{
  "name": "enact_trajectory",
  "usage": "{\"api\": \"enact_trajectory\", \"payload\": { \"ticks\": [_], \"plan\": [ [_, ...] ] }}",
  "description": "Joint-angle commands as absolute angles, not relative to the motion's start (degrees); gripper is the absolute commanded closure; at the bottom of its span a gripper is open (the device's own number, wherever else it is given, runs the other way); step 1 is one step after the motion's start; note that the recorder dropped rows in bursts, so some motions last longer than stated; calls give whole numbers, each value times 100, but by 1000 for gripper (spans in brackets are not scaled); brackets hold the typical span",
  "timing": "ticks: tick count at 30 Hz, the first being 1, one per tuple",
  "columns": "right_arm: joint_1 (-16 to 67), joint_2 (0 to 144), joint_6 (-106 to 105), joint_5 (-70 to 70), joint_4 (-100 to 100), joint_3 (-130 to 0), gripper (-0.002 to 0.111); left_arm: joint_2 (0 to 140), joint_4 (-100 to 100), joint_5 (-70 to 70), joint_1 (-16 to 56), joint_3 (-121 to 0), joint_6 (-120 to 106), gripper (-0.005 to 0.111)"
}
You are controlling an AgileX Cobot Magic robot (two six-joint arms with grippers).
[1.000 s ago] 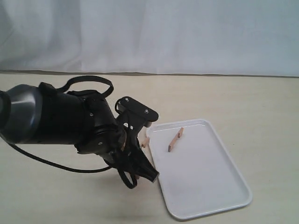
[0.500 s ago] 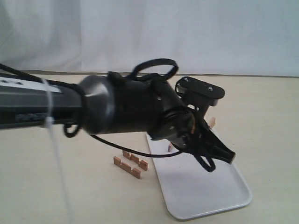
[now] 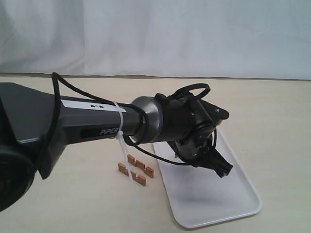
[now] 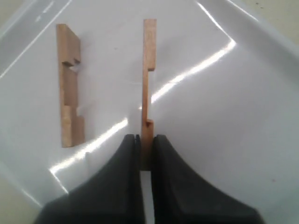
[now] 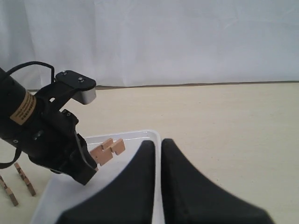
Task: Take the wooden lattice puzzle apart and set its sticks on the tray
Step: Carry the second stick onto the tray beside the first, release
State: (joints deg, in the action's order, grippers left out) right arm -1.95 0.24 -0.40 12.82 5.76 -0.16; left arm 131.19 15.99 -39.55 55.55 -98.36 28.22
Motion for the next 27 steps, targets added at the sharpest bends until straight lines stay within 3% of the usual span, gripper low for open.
{"api": "enact_trajectory", "payload": {
  "ticks": [1,9,17,27],
  "plan": [
    [-187,0,-84,1297,530,0,104,13175,1698,-3951,5465,-9874,2886,107],
    [-187,0,-84,1297,530,0,104,13327,1687,-3930,5465,-9874,2886,102],
    [-187,0,-84,1297,530,0,104,13222,1699,-4058,5465,-9910,2886,65],
    [-187,0,-84,1297,530,0,104,12171,1480,-5106,5465,-10072,1796,62]
  ]
}}
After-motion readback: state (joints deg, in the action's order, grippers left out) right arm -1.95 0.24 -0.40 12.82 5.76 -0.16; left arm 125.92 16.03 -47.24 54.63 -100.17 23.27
